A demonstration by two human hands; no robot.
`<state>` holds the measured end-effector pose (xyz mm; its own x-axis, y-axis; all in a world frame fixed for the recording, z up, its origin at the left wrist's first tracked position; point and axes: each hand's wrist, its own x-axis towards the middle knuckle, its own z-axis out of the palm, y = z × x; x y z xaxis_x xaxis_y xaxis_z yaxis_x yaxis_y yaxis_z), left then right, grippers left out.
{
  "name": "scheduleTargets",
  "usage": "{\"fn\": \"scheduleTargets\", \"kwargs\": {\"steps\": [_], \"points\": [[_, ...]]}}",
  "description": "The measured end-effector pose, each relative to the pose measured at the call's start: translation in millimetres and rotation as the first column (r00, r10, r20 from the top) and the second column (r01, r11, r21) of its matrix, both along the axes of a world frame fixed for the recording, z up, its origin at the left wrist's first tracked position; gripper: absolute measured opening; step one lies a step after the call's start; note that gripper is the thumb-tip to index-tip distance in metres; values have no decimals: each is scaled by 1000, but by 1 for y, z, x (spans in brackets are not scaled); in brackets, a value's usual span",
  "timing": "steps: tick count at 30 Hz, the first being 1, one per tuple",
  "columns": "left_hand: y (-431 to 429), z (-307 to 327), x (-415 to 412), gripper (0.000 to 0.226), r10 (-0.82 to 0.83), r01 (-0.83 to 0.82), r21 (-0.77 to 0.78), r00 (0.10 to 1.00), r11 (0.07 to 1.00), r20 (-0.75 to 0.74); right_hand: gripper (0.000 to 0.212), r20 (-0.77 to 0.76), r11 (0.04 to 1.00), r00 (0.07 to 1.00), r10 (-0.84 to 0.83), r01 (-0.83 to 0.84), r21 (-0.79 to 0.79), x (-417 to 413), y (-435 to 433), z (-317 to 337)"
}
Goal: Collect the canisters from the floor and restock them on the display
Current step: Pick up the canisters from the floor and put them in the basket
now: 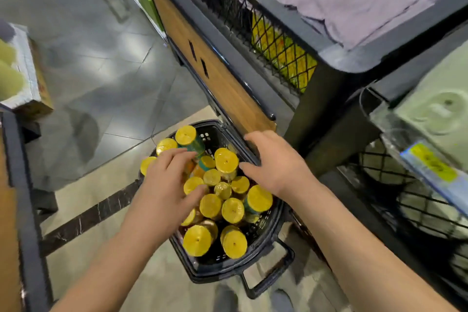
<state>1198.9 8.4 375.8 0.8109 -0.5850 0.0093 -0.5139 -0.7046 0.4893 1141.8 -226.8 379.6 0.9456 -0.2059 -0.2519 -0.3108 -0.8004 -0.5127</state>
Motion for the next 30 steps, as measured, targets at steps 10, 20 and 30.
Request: {"fn": "scheduleTargets", "kwargs": {"steps": [10, 20, 30], "points": [[-30, 268, 13, 62, -124, 173, -139, 944, 975, 305, 61, 410, 978, 906, -103, 167, -122, -38, -20, 271], [-29, 397, 65, 64, -392, 526, -231, 806, 819, 444, 62, 615, 765, 727, -304, 571, -297, -74, 21, 421], [19, 422, 97, 64, -724, 812, -104, 563, 574, 399, 55, 484, 612, 706, -518, 701, -366, -95, 159, 444]]}}
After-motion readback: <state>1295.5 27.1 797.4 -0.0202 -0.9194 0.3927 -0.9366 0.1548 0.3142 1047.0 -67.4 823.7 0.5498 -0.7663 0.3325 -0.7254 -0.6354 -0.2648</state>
